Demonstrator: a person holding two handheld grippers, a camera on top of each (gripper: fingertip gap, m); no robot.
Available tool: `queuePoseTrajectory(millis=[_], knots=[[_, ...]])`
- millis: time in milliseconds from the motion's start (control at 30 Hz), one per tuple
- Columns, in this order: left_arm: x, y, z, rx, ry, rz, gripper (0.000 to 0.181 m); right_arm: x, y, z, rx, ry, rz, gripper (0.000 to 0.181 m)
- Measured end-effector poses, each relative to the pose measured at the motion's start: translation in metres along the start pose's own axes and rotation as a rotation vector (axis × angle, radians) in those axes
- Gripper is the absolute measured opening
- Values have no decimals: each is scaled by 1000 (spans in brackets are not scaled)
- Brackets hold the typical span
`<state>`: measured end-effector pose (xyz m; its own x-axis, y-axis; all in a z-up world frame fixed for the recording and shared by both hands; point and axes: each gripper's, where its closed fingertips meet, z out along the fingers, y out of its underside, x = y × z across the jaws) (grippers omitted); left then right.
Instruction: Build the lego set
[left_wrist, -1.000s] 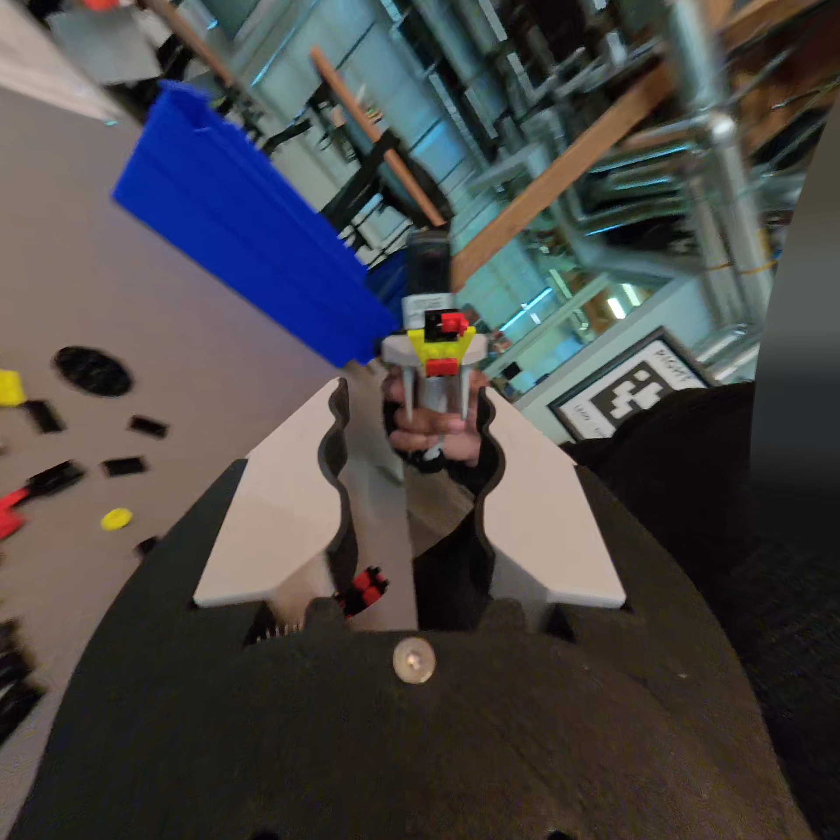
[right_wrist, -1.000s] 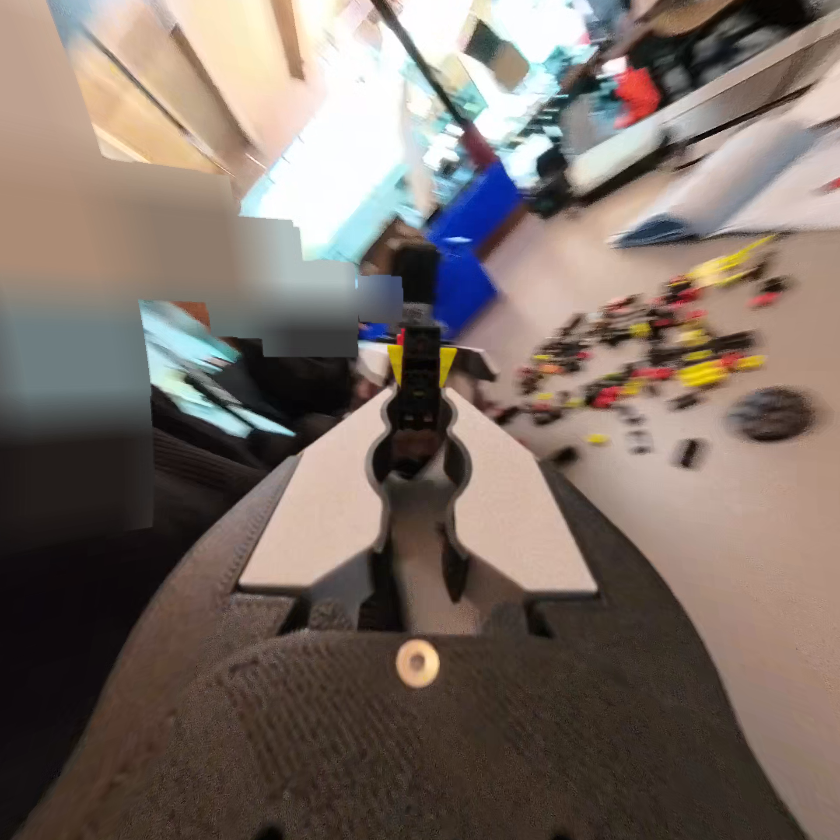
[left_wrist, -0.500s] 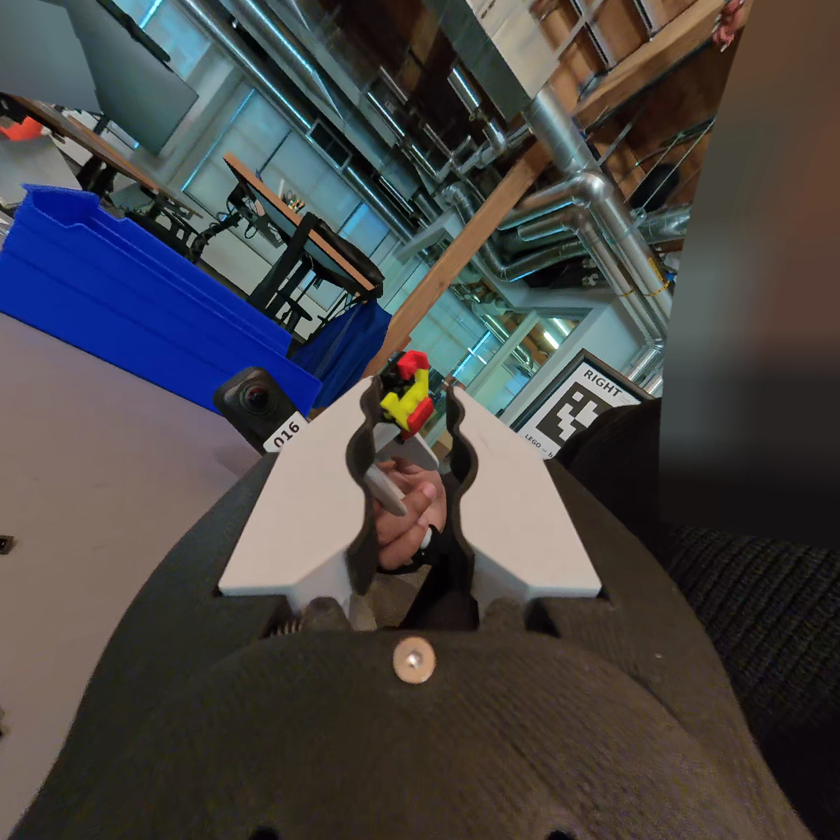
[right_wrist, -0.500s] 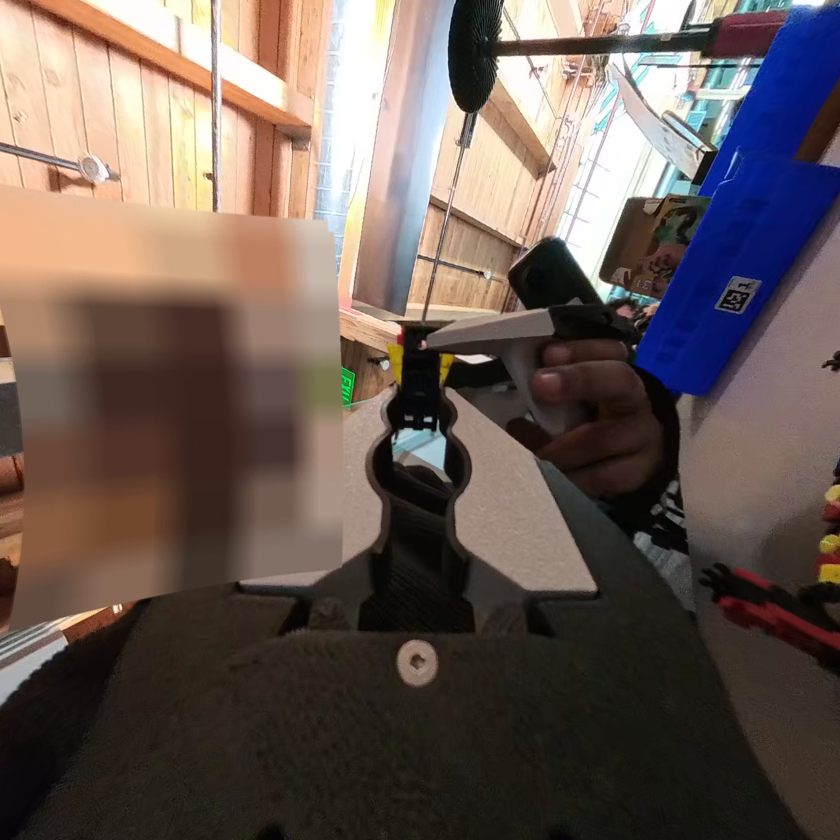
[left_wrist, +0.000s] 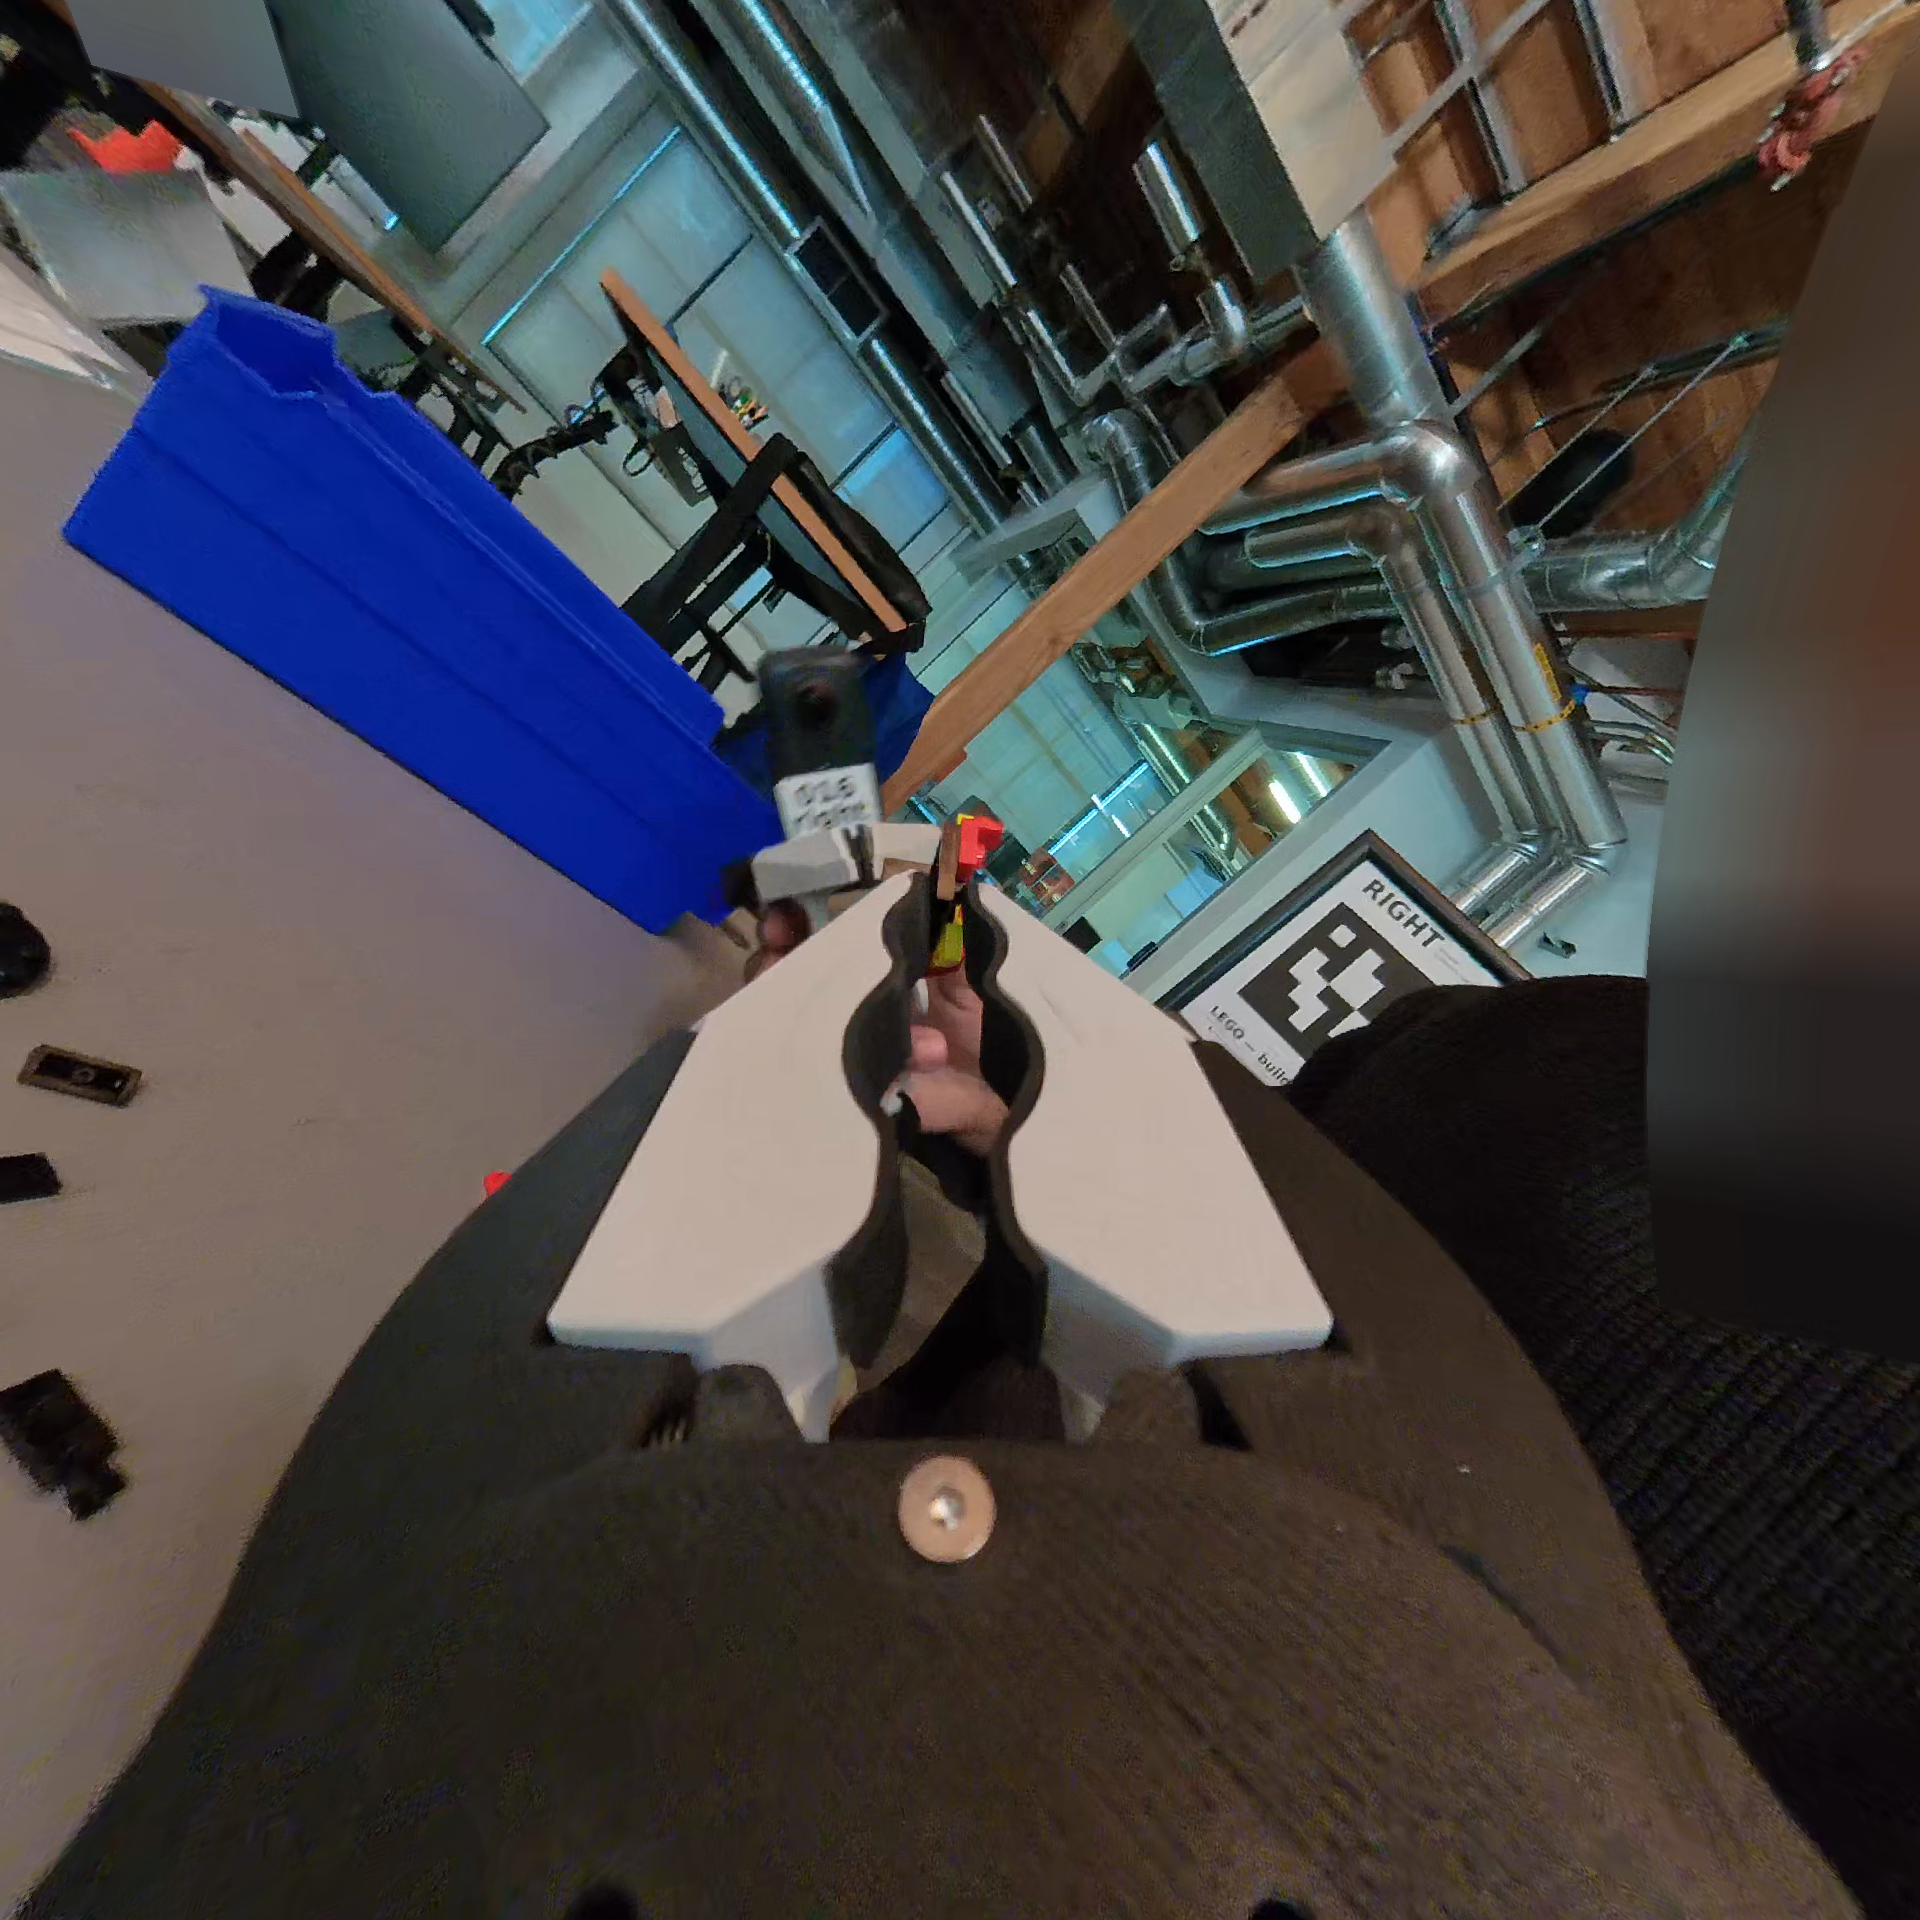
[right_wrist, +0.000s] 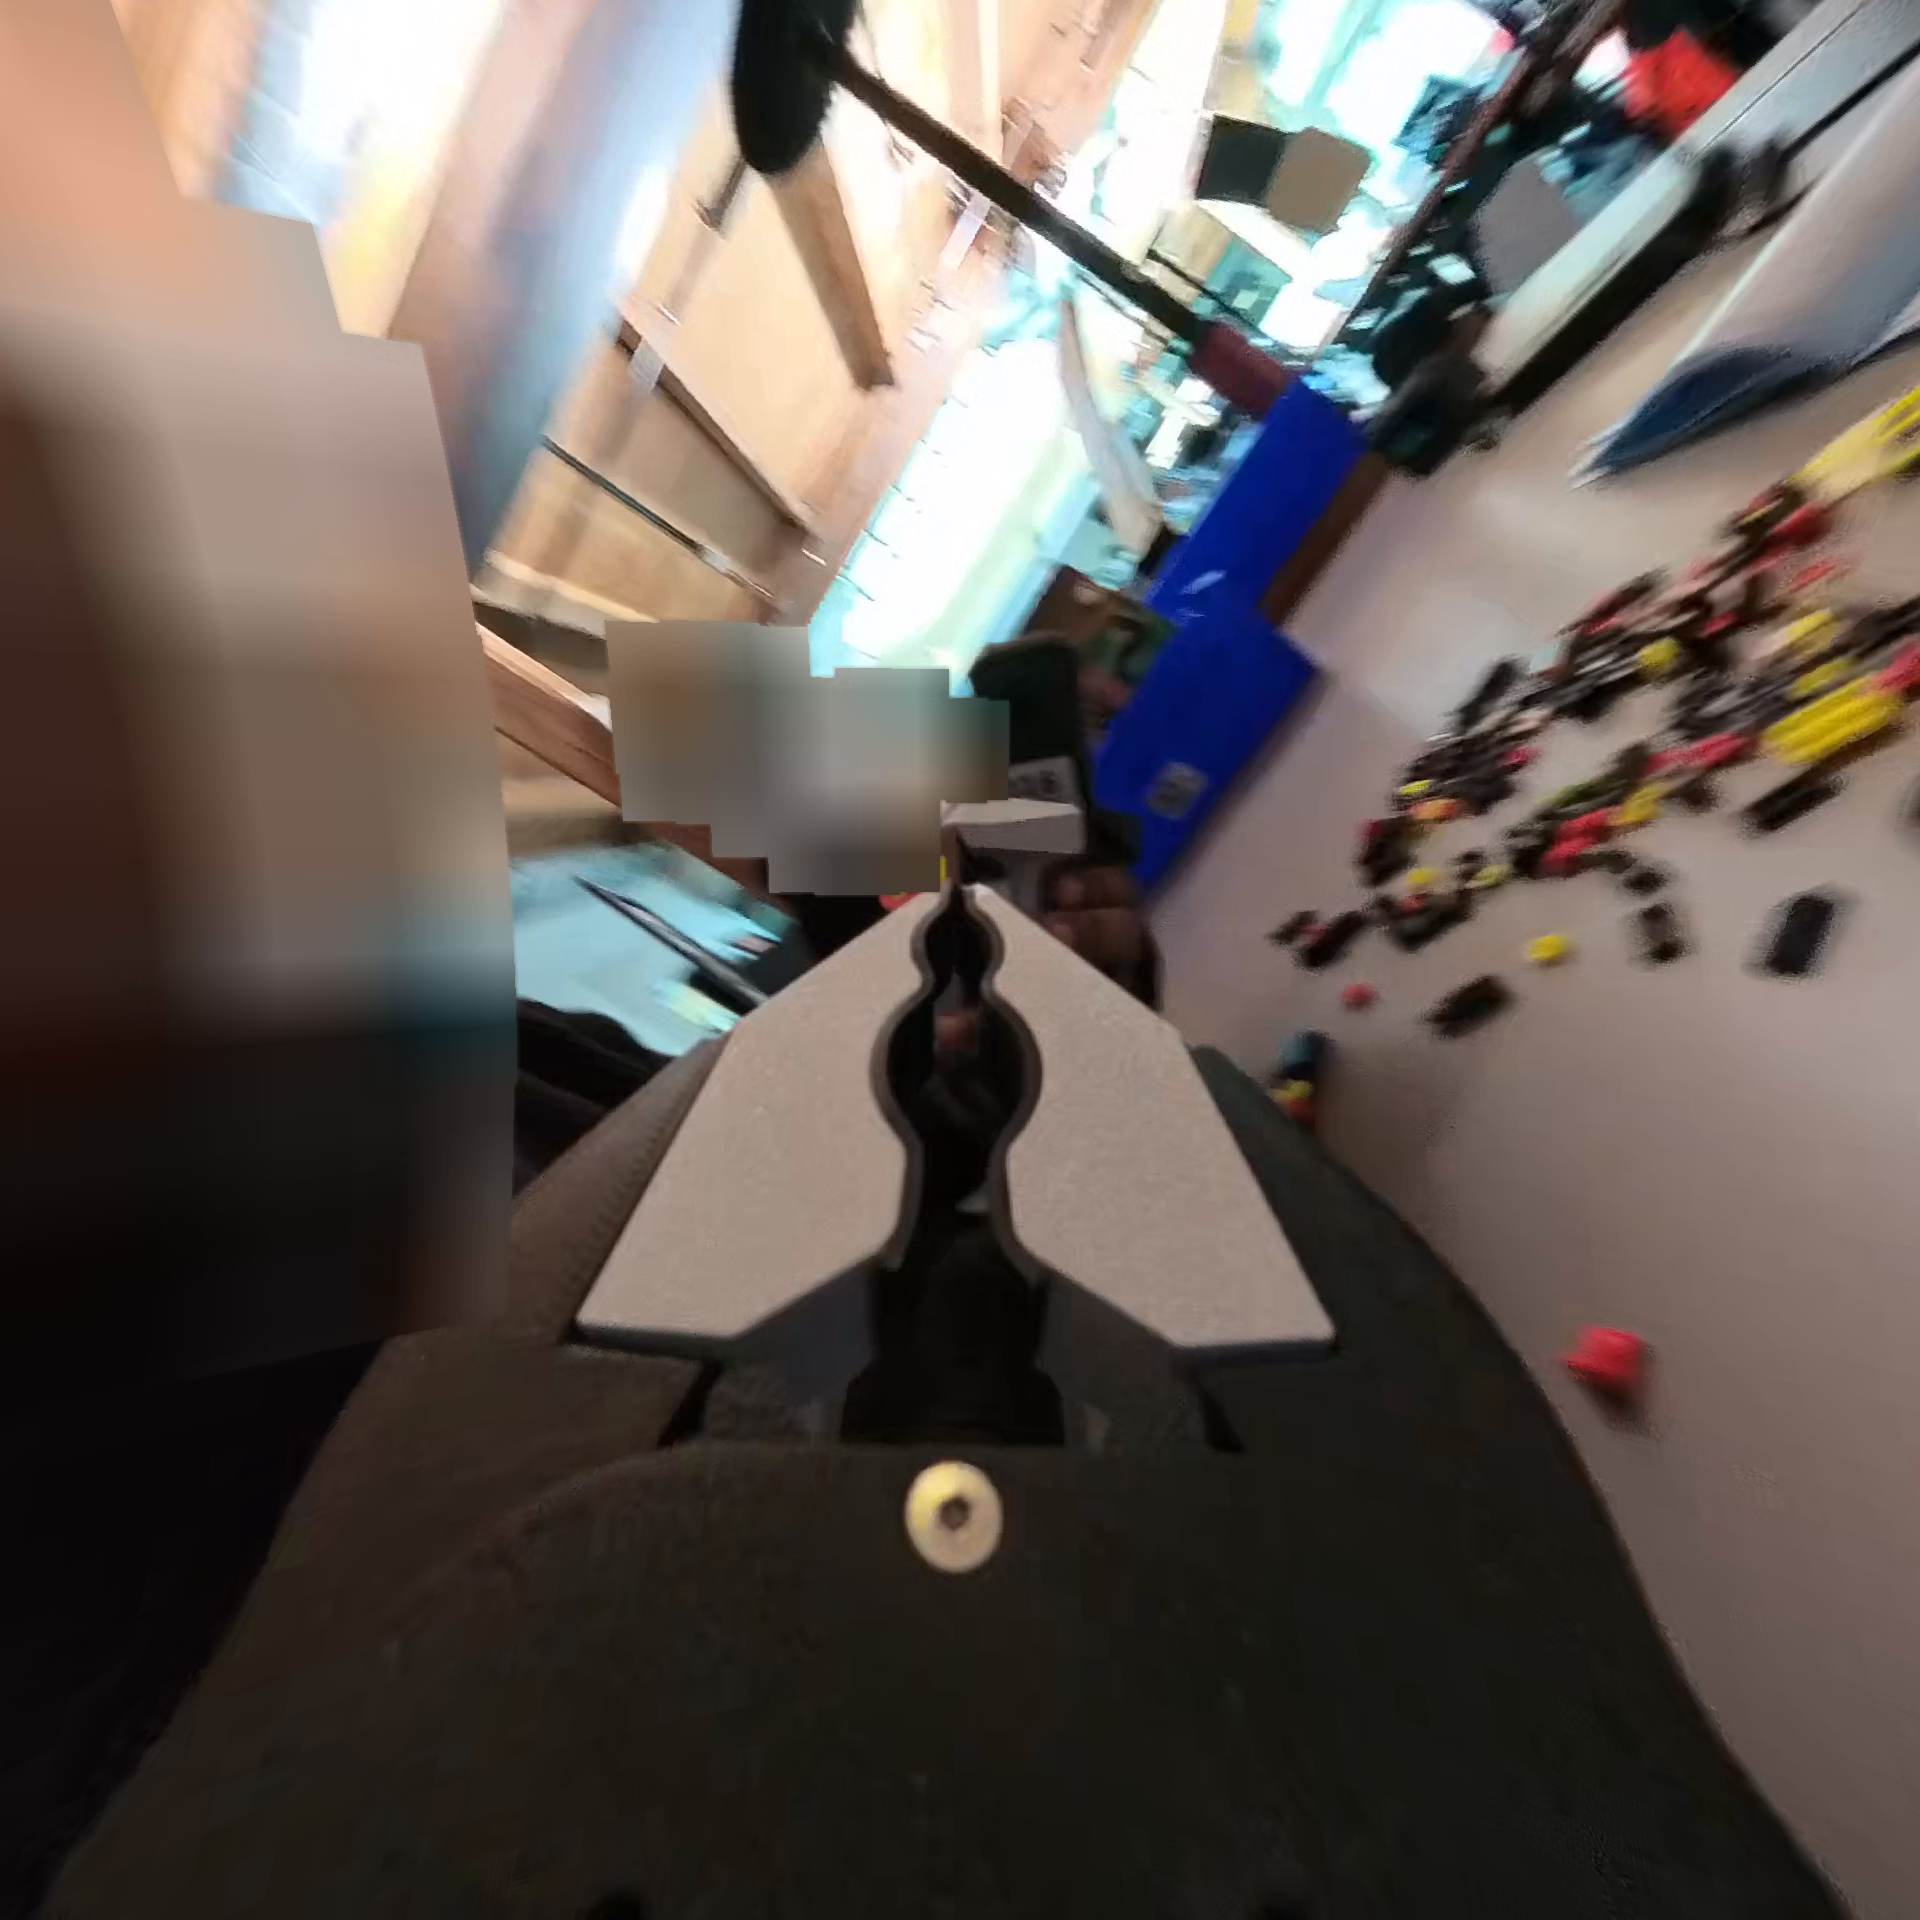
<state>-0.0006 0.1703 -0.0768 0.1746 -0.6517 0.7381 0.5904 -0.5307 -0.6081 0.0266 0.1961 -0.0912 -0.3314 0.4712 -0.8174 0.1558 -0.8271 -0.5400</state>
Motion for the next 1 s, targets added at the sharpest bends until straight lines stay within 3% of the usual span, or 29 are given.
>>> queuePoseTrajectory(millis=[33, 67, 200, 367, 467, 667, 767, 900, 1000], knots=[[-4, 2, 0, -11, -18, -6, 1, 3, 1, -2, -37, 66, -92, 0], [-8, 4, 0, -22, -38, -13, 2, 7, 3, -3, -78, 125, -169, 0], [-22, 18, 2, -88, -82, -87, 1, 16, 20, 4, -205, 227, -311, 30], [-26, 29, 4, -148, -96, -116, 1, 22, 39, 9, -308, 246, -340, 31], [-26, 34, 6, -180, -91, -128, 2, 21, 42, 10, -319, 242, -348, 23], [-28, 36, 8, -206, -85, -157, 4, 17, 39, 7, -275, 215, -281, 19], [-35, 36, 9, -223, -125, -132, 31, 15, 29, 0, -211, 213, -229, 18], [-46, 34, 10, -294, -194, -17, 36, 18, 18, -20, -132, 248, -146, 18], [-57, 41, 13, -417, -257, 106, 34, 25, 10, -48, -92, 356, -149, 18]])
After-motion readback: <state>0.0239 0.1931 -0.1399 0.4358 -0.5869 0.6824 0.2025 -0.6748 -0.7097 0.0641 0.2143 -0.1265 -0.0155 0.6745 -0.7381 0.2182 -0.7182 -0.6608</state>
